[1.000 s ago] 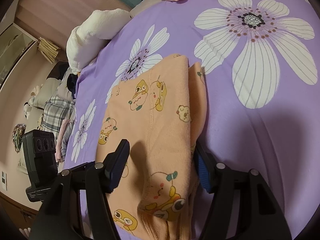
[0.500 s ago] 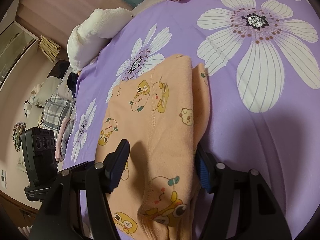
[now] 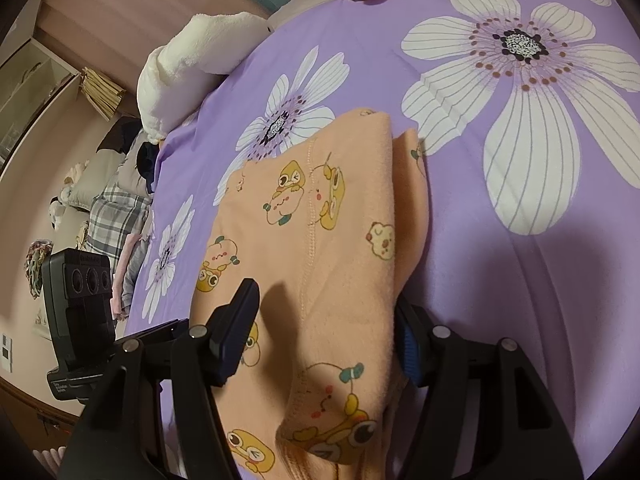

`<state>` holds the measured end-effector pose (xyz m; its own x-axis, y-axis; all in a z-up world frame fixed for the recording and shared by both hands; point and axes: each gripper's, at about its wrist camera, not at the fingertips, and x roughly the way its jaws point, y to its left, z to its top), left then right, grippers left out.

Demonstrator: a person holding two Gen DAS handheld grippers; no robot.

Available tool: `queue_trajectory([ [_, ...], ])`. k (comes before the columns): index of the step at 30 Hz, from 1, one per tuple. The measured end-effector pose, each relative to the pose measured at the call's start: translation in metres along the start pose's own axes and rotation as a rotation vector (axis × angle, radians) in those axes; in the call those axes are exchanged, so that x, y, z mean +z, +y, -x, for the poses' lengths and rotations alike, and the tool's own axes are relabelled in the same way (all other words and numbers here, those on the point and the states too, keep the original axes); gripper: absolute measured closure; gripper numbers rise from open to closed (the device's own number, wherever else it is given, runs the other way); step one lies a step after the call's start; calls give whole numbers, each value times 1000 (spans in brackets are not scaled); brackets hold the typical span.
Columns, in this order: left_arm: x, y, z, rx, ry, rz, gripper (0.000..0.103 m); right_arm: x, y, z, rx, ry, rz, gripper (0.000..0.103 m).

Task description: Fold small clothes

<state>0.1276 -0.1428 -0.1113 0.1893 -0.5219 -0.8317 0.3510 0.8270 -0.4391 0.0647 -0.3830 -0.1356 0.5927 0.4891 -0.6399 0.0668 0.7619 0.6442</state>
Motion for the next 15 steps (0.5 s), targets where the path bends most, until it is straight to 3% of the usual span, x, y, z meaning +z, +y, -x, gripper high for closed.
queue_trajectory([
  [15, -3, -4, -1, 13, -13, -4, 42, 0, 1, 0, -19, -1, 16, 45],
])
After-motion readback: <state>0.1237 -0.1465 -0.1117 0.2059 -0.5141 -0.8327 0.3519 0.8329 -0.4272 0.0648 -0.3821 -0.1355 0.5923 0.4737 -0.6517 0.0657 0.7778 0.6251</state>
